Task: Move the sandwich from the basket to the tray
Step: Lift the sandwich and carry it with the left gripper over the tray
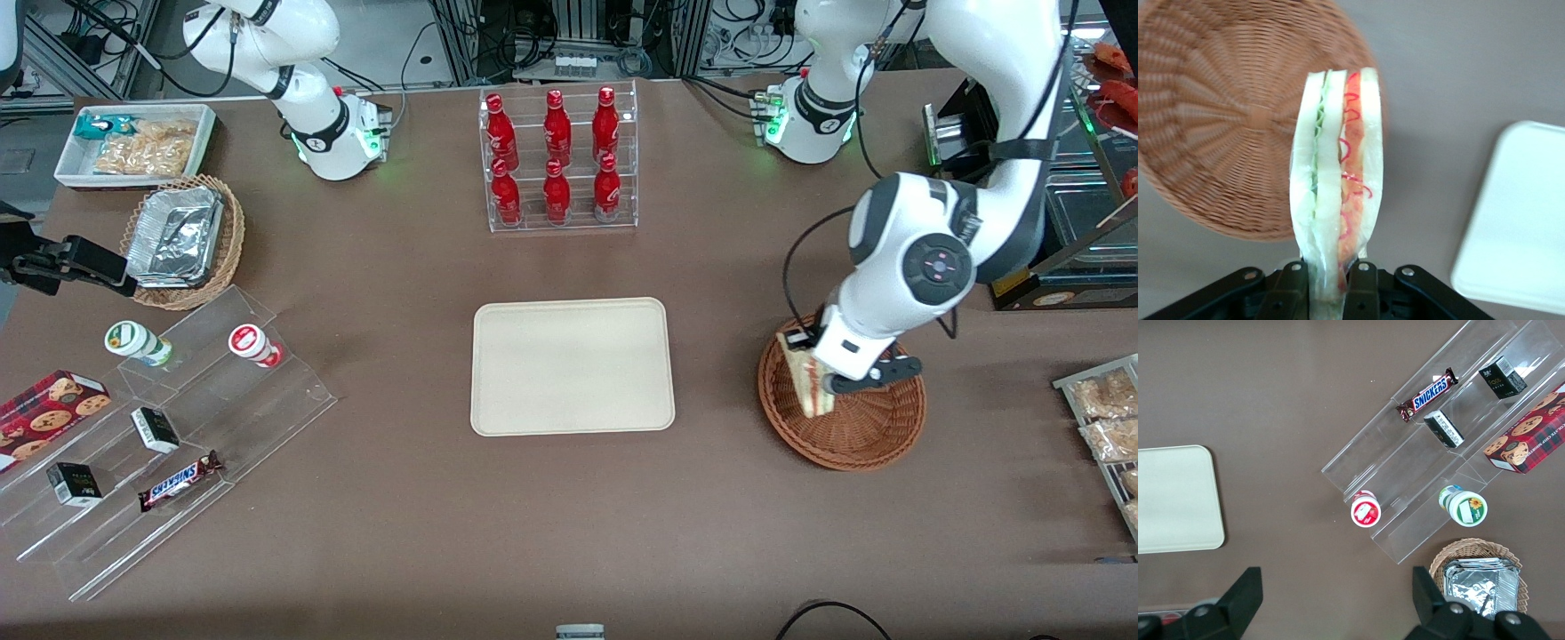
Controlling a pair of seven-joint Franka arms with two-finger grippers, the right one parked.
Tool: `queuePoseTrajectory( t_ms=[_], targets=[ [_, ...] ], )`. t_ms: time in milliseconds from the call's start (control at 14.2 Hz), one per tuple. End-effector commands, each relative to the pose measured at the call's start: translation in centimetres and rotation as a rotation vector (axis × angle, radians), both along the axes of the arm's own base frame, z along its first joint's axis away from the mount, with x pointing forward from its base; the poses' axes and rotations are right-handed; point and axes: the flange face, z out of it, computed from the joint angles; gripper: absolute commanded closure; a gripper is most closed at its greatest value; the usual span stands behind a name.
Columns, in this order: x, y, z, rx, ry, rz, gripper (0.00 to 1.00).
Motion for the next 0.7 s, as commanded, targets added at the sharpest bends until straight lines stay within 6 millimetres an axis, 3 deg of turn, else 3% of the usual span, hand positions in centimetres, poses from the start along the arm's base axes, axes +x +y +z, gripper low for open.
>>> queuePoseTrajectory(
  t_ms=[0,351,632],
  targets=[
    [-1.3,-5.6,-0.5,0.001,0.015,-0.1,0.85],
    [-4.1,-19.1,-2.3,-0.033,0.017,-0.184,0.81],
    [-6.3,-28.2,-4.2,-0.061,0.021,-0.19,0.81]
  ],
)
